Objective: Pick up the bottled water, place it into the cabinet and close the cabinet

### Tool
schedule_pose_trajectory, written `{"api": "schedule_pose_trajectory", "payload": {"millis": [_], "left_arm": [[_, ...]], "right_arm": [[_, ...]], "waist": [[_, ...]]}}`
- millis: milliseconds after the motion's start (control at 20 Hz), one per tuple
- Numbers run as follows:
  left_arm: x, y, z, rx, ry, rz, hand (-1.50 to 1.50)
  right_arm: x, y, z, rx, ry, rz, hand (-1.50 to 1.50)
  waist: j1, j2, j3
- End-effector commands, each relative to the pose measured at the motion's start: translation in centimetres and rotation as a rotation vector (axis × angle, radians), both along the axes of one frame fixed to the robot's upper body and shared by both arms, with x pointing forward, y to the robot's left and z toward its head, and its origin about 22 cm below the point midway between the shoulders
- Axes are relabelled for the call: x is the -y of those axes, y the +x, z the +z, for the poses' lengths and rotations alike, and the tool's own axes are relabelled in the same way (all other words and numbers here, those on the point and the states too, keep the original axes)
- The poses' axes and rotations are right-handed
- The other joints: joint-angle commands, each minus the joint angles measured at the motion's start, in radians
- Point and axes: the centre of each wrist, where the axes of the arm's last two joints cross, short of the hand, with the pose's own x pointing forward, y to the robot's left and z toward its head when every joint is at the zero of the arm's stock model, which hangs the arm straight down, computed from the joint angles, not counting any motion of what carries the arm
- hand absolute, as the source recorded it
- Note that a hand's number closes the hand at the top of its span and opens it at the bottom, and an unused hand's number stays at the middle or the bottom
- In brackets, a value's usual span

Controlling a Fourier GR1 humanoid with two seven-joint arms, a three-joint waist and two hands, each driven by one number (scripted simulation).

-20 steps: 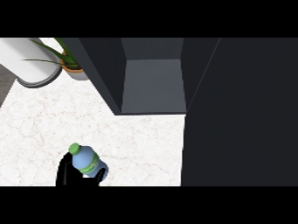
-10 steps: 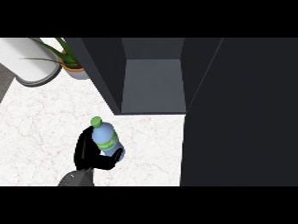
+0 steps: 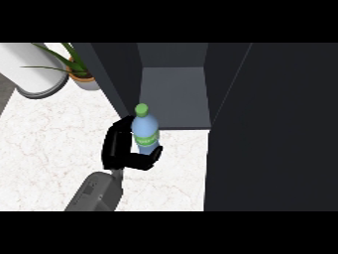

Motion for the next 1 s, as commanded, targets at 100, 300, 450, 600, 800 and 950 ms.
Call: {"api": "schedule_pose_trajectory", "payload": {"millis": [100, 300, 450, 600, 800, 950], "left_arm": [[4.9, 2.6, 5.8, 0.023, 0.064, -0.017, 1.5], [5.1, 4.5, 6.5, 0.018, 0.113, -0.007, 1.5], [7.5, 6.2, 7.7, 0.026, 0.214, 0.045, 1.5], [7.4, 8.1, 8.6, -0.011, 0.225, 0.031, 1.5], [7.3, 9.7, 8.8, -0.033, 0.243, 0.093, 1.5], [7.5, 10.8, 9.7, -0.075, 0.239, 0.134, 1.5]], "right_arm": [[0.0, 0.2, 1.0, 0.036, 0.048, -0.001, -1.5], [-0.3, 0.1, 2.6, 0.033, 0.032, -0.029, -1.5], [1.6, 0.8, 0.2, 0.043, 0.037, -0.013, -1.5], [1.6, 0.7, 0.6, 0.049, 0.052, -0.014, -1.5], [2.0, 1.0, -1.4, 0.045, 0.039, -0.006, -1.5], [1.7, 0.8, 1.0, 0.052, 0.029, 0.011, -1.5]], "waist": [[-0.007, 0.0, 0.0], [-0.001, 0.003, -0.001], [-0.024, 0.008, 0.0], [-0.02, 0.009, 0.0], [-0.03, 0.012, 0.0], [-0.031, 0.014, -0.001]]}}
